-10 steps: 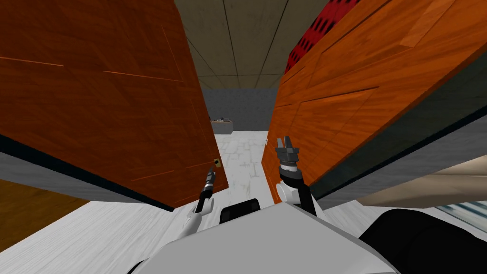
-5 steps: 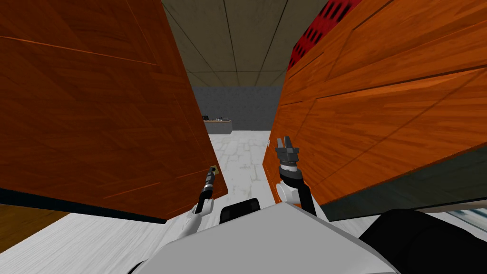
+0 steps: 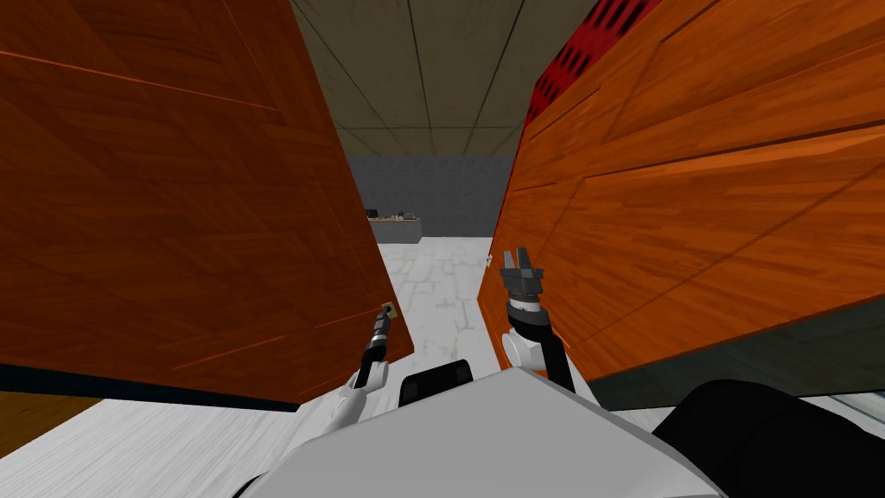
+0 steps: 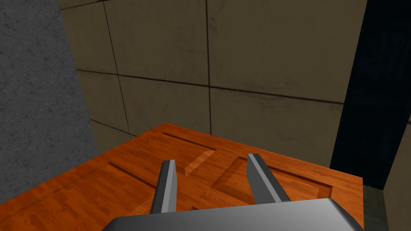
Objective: Push the door open
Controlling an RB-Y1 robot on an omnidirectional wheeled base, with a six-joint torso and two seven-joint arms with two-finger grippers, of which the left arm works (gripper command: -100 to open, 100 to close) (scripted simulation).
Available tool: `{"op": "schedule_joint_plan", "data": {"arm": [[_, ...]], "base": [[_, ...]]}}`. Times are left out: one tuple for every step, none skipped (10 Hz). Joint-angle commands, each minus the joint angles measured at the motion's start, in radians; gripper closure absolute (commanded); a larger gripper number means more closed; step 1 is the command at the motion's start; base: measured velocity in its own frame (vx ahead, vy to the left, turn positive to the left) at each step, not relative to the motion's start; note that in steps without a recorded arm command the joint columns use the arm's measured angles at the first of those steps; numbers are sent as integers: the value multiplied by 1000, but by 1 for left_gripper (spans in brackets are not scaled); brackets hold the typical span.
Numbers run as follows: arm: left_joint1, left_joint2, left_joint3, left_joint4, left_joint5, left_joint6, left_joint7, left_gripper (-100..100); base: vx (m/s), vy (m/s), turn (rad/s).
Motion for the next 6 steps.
{"op": "schedule_joint_plan", "data": {"arm": [[1,0,0,0,0,-1,0,100],[1,0,0,0,0,-1,0,100],[1,0,0,0,0,-1,0,100],[9,6,20,-9,20,3,-16,100],[12,8,30,-14,30,4,-24,100],[16,10,40,-19,40,5,-32,100]], "base": [[-8,-1,1],[0,0,0],[0,0,0],[113,4,-75],[151,5,-56],[168,-15,-43]]}}
